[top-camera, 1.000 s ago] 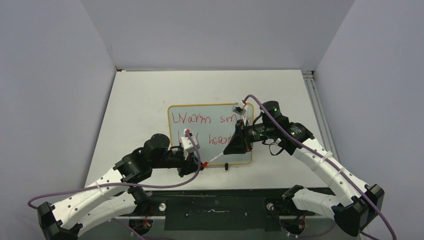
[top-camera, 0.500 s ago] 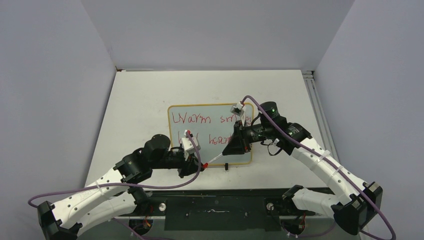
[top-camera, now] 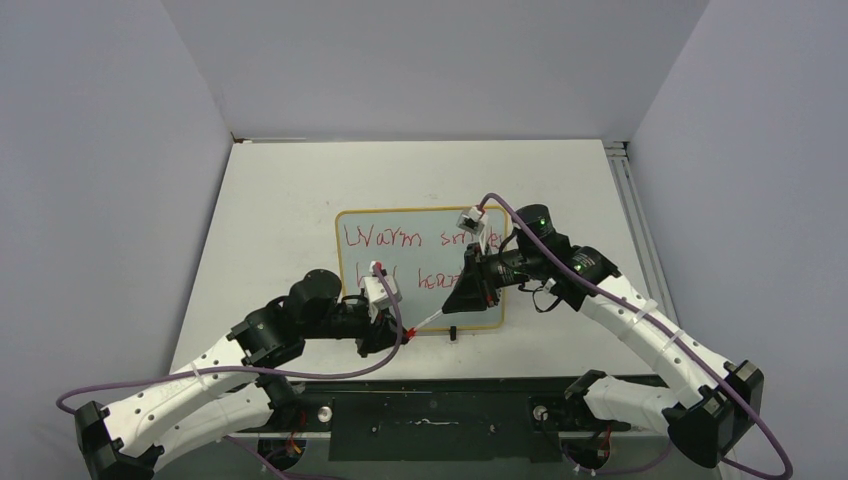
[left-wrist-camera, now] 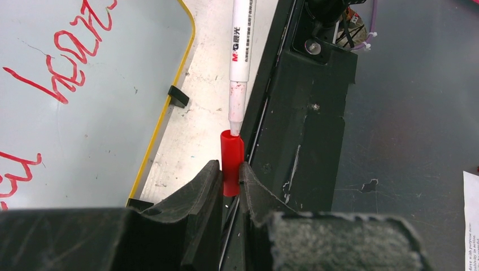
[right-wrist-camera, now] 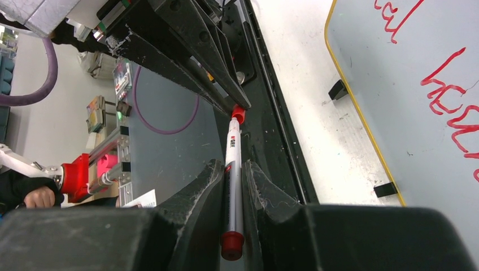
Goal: Write a sentence on the whiteboard
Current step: Close the whiteboard marker at the center of the board.
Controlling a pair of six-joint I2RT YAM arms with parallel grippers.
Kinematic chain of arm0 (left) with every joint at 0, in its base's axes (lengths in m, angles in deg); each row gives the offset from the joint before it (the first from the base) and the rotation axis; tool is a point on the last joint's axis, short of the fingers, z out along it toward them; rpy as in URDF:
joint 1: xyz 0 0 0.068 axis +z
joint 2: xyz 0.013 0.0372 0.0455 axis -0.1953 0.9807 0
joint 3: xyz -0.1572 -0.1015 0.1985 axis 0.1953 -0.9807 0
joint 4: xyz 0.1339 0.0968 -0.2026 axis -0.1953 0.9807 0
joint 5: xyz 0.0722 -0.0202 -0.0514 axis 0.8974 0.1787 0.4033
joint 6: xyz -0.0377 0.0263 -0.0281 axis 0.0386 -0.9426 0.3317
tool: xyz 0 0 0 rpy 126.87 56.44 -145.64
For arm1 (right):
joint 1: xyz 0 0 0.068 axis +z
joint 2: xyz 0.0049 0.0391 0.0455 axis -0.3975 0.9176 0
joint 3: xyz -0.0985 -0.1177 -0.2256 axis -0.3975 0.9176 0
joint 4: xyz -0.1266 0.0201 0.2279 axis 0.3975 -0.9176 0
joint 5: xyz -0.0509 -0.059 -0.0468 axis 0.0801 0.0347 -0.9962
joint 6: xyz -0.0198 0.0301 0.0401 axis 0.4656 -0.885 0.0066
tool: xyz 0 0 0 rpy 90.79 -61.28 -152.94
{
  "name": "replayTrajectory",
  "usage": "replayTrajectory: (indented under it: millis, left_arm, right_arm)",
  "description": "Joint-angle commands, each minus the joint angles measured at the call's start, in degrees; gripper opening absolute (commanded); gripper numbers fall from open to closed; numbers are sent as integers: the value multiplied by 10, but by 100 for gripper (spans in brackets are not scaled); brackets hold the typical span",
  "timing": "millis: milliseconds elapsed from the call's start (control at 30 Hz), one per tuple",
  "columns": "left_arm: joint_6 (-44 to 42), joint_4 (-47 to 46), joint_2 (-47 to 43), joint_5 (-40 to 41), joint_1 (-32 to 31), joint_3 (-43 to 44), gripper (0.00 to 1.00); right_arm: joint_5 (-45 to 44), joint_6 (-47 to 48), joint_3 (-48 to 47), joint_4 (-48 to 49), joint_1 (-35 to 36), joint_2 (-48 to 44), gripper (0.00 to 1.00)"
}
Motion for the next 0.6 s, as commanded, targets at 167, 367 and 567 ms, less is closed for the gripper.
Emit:
replayTrajectory:
  millis: [167, 367, 567]
  left_arm:
    - [-12, -9, -11, 8, -3, 4, 0]
    - [-12, -12, -15, 4, -9, 2, 0]
    - [-13, -12, -19, 9, -13, 1, 0]
  right_arm:
    - [8, 9, 12, 24, 20, 12, 5]
    - [10, 14, 19, 26, 27, 25, 5]
    - [11, 4, 26, 44, 29, 30, 5]
